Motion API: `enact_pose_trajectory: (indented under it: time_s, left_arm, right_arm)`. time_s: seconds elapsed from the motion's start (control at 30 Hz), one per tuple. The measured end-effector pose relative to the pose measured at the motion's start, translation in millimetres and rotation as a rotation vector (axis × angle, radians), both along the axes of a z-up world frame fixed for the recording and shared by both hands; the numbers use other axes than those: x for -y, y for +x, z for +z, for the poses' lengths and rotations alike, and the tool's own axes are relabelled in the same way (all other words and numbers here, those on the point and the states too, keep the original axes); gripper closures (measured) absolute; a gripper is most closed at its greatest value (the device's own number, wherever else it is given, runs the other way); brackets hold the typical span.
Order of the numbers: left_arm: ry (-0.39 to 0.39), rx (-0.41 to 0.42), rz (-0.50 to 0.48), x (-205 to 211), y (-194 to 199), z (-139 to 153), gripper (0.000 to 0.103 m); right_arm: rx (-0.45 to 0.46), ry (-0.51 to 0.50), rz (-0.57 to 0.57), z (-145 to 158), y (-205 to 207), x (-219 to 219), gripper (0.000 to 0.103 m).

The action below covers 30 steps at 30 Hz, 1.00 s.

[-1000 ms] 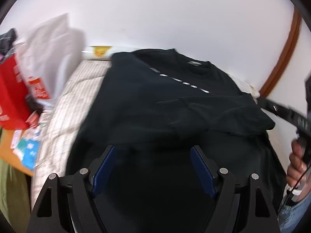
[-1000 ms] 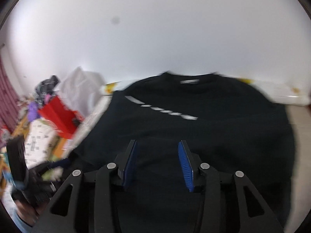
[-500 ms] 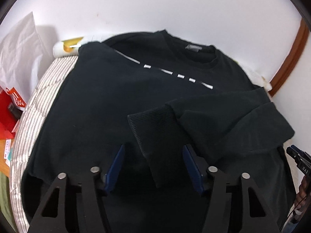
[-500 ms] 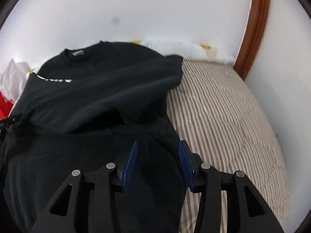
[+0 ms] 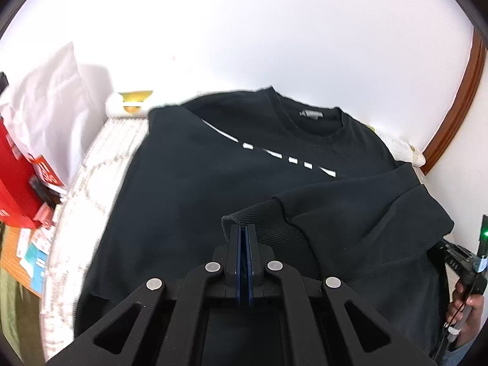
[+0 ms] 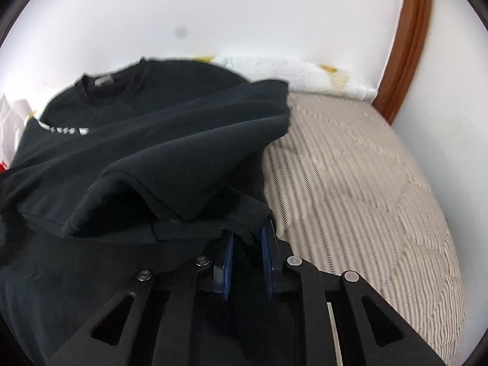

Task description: Fold small clothes

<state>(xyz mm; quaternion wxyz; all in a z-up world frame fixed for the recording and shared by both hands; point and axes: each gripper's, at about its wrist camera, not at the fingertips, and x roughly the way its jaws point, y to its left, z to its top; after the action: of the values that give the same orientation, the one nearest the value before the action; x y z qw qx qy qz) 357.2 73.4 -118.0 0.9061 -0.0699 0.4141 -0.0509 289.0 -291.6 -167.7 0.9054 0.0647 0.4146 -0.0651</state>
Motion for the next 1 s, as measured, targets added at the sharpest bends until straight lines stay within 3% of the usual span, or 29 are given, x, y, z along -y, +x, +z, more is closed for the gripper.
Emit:
enact_pose_trajectory:
  time_s: [0.27,0.33,0.43,0.67,0.73,1.0]
  left_arm:
    - [-0.009,0.036,0.068,-40.2,-5.8,10.1,0.100]
    - [-0.022,0.040,0.090,-53.6,-6.0,12.1,0.100]
    - [0.027,0.039,0.118,-66.7,-8.9,7.5,0.100]
    - [0.039,-0.023,0.120,-72.5,-8.5,-25.6,0.100]
    - [0.046,-0.041,0.112,-70.8,-7.8,-32.3,0.099]
    - [0.077,-0.065,0.103,-66.3,-14.6,-39.3,0.098]
  right_arm:
    - [-0.011,0.054,-0.054,2.8,-4.5,34.4,0.087]
    - [-0.018,0.047,-0.031,1.8,-4.8,30.4,0.087]
    - [-0.032,0.025,0.038,4.2,-6.4,17.3,0.084]
    - [0.103,0.148,0.147,38.2,-20.0,3.7,0.077]
    - [0.115,0.166,0.140,39.6,-12.4,0.8,0.070]
    - [-0.072,0.041,0.028,-10.3,27.2,1.9,0.069]
